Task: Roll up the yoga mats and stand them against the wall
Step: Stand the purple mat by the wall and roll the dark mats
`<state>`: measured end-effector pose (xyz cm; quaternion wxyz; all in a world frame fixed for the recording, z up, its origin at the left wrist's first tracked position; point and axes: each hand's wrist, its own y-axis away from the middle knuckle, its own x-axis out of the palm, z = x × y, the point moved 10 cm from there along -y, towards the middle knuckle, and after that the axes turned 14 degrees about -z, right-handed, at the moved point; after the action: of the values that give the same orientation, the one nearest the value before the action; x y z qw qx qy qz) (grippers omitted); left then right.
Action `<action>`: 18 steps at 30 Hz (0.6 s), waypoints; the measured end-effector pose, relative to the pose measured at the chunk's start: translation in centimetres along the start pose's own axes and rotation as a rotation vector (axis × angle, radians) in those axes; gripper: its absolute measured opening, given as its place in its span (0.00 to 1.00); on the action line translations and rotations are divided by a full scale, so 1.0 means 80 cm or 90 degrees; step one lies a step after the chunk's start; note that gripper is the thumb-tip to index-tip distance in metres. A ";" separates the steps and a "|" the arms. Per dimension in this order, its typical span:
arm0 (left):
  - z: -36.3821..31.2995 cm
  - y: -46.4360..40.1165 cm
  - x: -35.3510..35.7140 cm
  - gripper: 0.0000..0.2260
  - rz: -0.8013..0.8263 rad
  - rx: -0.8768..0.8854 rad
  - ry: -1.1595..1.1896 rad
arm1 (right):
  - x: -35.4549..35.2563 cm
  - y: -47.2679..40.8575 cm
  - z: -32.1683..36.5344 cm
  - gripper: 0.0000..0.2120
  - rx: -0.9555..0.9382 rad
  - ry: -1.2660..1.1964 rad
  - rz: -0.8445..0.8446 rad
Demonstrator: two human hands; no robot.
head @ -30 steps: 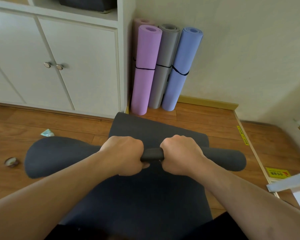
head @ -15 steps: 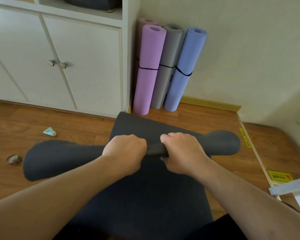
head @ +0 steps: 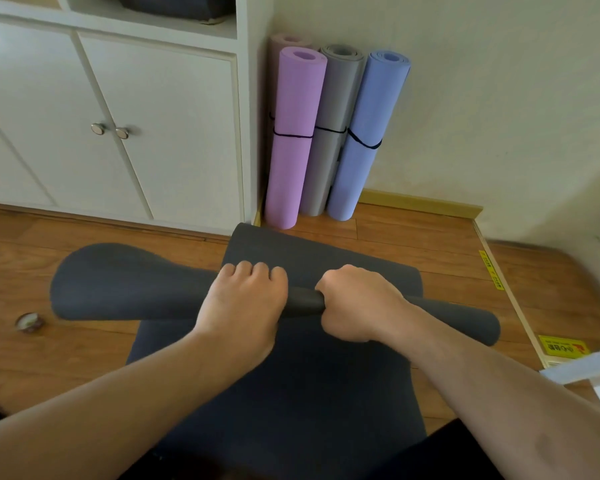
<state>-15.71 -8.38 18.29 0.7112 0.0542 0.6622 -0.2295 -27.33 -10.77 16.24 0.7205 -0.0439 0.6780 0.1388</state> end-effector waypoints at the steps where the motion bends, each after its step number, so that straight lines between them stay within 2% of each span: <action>1: -0.004 0.001 0.001 0.14 -0.002 -0.001 -0.008 | 0.005 -0.001 -0.002 0.07 0.009 -0.023 0.027; 4: -0.003 -0.001 0.017 0.06 0.082 -0.021 0.005 | 0.020 -0.001 -0.005 0.04 -0.010 -0.023 0.065; 6: 0.000 -0.007 0.029 0.05 0.131 -0.024 0.015 | 0.017 -0.001 -0.002 0.04 -0.048 0.020 0.019; 11: 0.018 -0.019 0.047 0.07 0.219 -0.069 0.142 | -0.007 0.006 0.014 0.22 -0.111 0.124 -0.163; 12: 0.019 -0.018 0.050 0.09 0.249 -0.062 0.154 | -0.005 0.006 0.016 0.21 -0.106 0.133 -0.168; 15: 0.016 -0.011 0.058 0.13 0.314 -0.043 0.172 | 0.009 0.006 0.017 0.10 -0.097 0.080 -0.096; 18: 0.016 -0.011 0.048 0.14 0.221 -0.025 0.138 | 0.004 0.003 0.010 0.05 -0.067 0.046 -0.050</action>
<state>-14.81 -10.62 14.96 0.6657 0.1780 0.7199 -0.0831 -26.60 -10.30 16.00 0.6974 -0.1132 0.6929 0.1442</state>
